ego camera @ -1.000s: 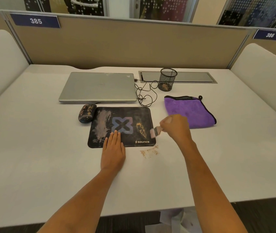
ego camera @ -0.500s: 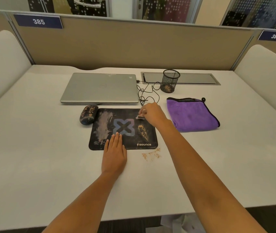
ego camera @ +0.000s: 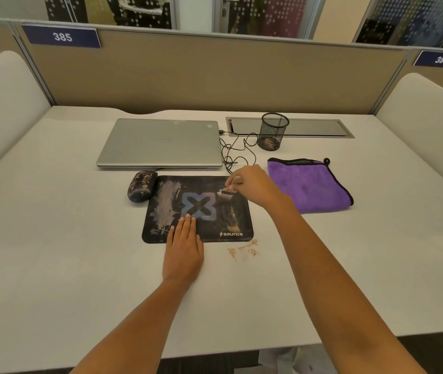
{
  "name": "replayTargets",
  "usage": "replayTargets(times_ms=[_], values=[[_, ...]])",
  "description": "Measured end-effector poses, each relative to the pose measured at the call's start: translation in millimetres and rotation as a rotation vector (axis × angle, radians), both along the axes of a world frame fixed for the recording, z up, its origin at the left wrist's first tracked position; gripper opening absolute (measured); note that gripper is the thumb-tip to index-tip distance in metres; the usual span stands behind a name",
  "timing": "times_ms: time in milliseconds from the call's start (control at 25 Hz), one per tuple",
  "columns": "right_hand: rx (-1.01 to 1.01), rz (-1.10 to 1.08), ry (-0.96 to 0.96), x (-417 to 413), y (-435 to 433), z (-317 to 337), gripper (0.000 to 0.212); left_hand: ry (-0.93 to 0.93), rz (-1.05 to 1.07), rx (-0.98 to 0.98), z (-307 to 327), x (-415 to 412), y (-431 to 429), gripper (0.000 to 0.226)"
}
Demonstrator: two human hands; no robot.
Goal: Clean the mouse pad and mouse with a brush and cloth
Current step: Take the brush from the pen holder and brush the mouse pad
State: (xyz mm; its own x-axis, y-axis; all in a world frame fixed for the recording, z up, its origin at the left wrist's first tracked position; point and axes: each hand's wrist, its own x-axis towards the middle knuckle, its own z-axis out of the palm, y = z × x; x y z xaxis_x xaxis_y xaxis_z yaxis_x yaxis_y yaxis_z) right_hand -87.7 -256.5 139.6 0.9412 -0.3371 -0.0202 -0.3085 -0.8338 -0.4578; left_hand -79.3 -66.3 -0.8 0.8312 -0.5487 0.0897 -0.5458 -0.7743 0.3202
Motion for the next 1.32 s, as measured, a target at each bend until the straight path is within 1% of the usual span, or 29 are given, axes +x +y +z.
replayTargets(times_ms=[80,240,440,480,560,640,720,840,960,1000,1080,1200,1240,1280,1320], values=[[0.017,0.005,0.019,7,6,-9,0.019,0.0,0.003,0.005,0,0,0,0.064],[-0.039,0.136,0.156,5,18,-14,0.02,0.0,0.004,0.007,0,0,-1,0.063],[0.064,0.278,0.294,-28,19,4,0.017,0.002,0.0,0.004,-1,0,0,0.069],[0.07,0.257,0.267,-31,14,8,0.016,-0.001,-0.001,-0.002,-2,0,0,0.073],[0.052,0.146,0.128,-26,1,13,0.015,-0.004,-0.004,-0.009,-2,0,0,0.079],[0.049,-0.006,0.005,-14,-9,10,0.017,-0.01,-0.003,-0.019,-3,0,0,0.078],[0.046,-0.11,-0.054,0,-12,1,0.02,-0.01,-0.002,-0.017,-3,0,-1,0.077],[-0.001,-0.109,0.029,11,-11,-12,0.023,-0.005,-0.003,-0.007,-3,1,-1,0.073],[-0.008,-0.07,0.088,9,-10,-13,0.022,-0.01,-0.006,-0.009,-3,1,0,0.077],[-0.008,-0.04,0.104,6,-10,-11,0.021,-0.012,-0.005,-0.011,-3,1,0,0.075],[-0.028,0.042,0.191,-4,-8,-3,0.02,-0.008,-0.004,-0.023,-4,0,0,0.068],[-0.007,0.132,0.363,-25,-9,9,0.018,-0.008,-0.005,-0.017,-3,1,0,0.071],[0.024,0.138,0.385,-31,-11,13,0.017,-0.011,-0.002,-0.013,-3,1,0,0.069],[0.045,0.126,0.364,-35,-14,15,0.016,-0.011,0.0,-0.01,-3,1,0,0.066],[0.04,0.099,0.299,-35,-17,15,0.016,-0.007,0.0,-0.012,-2,1,-1,0.063]])
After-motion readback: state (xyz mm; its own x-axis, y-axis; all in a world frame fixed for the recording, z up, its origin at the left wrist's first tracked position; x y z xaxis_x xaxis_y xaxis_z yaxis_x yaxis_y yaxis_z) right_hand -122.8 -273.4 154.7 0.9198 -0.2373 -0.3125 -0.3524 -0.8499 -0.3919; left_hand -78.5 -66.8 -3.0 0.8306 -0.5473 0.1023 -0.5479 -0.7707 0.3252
